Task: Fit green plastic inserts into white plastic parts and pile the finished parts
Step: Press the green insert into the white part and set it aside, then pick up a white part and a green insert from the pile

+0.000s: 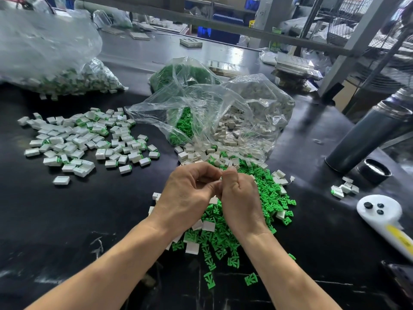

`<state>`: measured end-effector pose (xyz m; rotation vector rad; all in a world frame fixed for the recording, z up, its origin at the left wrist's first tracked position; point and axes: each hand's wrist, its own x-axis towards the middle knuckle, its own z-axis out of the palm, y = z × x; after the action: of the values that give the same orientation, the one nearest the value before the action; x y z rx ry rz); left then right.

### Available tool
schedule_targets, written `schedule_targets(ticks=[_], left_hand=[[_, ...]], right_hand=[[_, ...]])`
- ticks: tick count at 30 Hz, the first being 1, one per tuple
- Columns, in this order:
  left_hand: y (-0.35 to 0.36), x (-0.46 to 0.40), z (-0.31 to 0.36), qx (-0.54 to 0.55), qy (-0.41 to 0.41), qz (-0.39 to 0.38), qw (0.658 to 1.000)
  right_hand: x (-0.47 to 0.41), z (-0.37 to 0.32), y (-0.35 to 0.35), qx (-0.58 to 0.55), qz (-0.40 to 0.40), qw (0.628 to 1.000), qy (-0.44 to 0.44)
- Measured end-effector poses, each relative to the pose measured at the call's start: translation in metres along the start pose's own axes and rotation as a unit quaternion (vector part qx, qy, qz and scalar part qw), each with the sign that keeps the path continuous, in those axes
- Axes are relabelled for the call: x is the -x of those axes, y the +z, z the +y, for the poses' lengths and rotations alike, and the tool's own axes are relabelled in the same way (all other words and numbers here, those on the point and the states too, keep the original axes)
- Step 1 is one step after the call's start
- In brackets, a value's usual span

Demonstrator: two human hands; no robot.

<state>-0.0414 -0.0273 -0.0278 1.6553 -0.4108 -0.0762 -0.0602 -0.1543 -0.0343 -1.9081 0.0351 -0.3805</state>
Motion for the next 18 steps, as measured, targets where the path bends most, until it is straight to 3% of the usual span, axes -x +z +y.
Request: schedule_targets(ticks=[6,9,14,18], left_hand=[[-0.001,-0.002,0.002,0.022,-0.023,0.016,0.999],[-0.004,-0.004,0.001,0.006,-0.030,0.044,0.999],[-0.009,-0.004,0.000,-0.012,-0.042,0.052,0.998],[-0.008,-0.004,-0.002,-0.027,-0.040,0.044,0.998]], right_hand=[[-0.004,0.005,-0.003,-0.018,0.003,0.999,0.045],[-0.003,0.006,-0.014,-0.013,0.040,0.999,0.014],[-0.003,0.003,-0.021,-0.016,-0.018,0.999,-0.028],[-0.002,0.004,-0.020,-0.001,-0.014,1.000,-0.017]])
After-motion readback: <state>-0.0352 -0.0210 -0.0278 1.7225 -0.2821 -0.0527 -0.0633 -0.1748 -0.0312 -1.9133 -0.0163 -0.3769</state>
